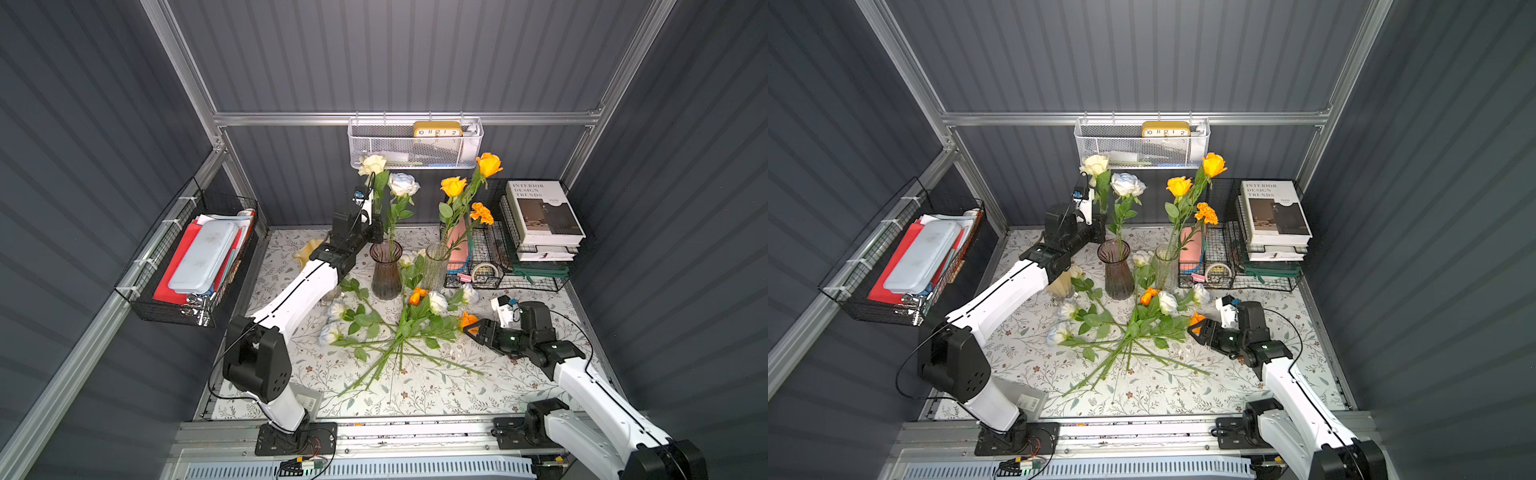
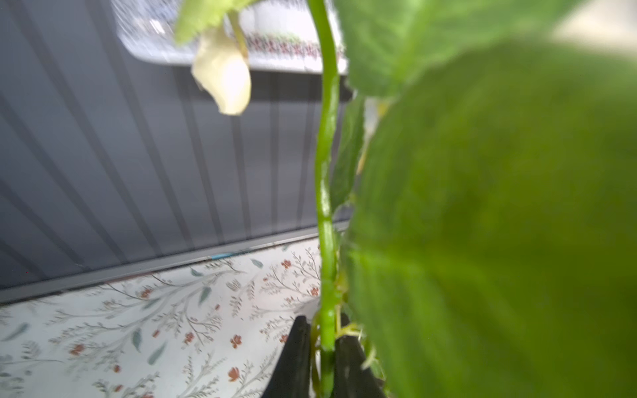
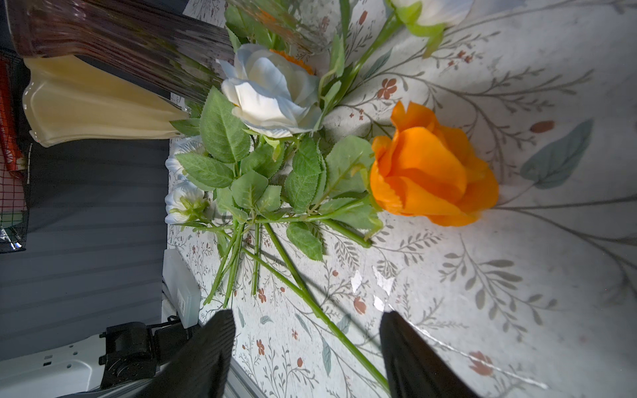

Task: Arrange the flowers in different vases according to their colors
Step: Pick up the flower from the vase, then insert the flower into the vase.

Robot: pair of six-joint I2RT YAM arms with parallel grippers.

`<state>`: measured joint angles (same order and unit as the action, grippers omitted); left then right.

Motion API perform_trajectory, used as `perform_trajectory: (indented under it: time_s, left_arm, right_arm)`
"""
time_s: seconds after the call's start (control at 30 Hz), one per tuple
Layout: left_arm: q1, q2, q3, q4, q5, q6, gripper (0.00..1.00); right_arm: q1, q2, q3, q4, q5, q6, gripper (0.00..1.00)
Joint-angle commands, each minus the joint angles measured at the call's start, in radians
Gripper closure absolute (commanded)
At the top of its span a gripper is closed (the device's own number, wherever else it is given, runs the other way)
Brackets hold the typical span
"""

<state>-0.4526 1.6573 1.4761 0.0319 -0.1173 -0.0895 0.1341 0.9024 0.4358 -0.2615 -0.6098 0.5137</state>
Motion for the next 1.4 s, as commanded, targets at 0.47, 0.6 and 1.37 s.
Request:
perform_trajectory:
  time_s: [0.47,0.6,1.37]
  left_arm:
    - [0.084,-0.149,0.261,-0.103,-0.323,0.178,0.81]
    - [0.15,-0.219,0.13,0.0,-0.363,0.184,0.82]
    - [0.204,-0.407,-0.187,0.151,-0.133,0.059,0.48]
  right_arm:
    - [-0.001,0.007,0.016,0.002,-0.015,-0.017,0.29]
    - [-0.001,0.019,0.02,0.004,-0.021,-0.018,0.29]
    - [0.0,0.043,0.016,0.014,-0.013,-0.022,0.28]
